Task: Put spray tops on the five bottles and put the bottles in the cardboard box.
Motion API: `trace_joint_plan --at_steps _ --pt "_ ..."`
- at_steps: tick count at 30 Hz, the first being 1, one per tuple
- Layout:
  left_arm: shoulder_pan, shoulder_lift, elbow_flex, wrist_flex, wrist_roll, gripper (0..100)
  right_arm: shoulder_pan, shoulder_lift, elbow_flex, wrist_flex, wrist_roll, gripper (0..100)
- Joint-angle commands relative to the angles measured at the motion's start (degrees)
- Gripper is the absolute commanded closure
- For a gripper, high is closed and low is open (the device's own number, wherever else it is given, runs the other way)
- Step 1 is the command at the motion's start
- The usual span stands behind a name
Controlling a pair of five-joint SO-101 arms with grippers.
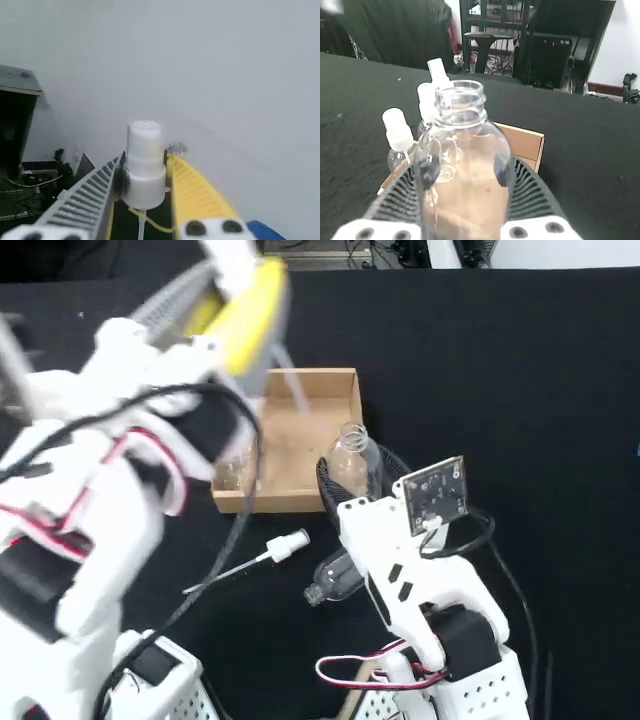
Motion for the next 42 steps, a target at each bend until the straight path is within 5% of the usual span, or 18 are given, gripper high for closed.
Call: trace_joint_plan --at_steps 1,6,17,23,30,36,42 --pt "3.6 -0.4 7.0 -9.2 0.4 97 -0.6 -1.4 -0.5 -2.1 -0.1 98.7" --pt "4.0 -0.6 14.1 -15.6 0.4 97 -0.6 -1.4 -0.5 -2.1 -0.1 98.7" --pt "4.4 -1.2 21.0 -15.0 0.4 97 -0.6 -1.4 -0.6 -2.1 0.1 98.7" --pt "10.9 -3.5 19.1 -1.9 0.4 95 -0.6 -1.4 -0.5 -2.1 0.2 98.7" --pt "11.6 -4.8 18.9 5.1 0.3 77 -0.6 -1.4 -0.3 -2.1 0.2 98.7" --pt "11.6 -4.8 8.0 16.1 -12.6 80 -0.5 -1.4 -0.1 -1.8 0.1 98.7" --pt "-4.1 -4.6 -2.7 26.1 -16.5 82 -0.2 -1.4 -0.5 -2.2 -0.1 98.7"
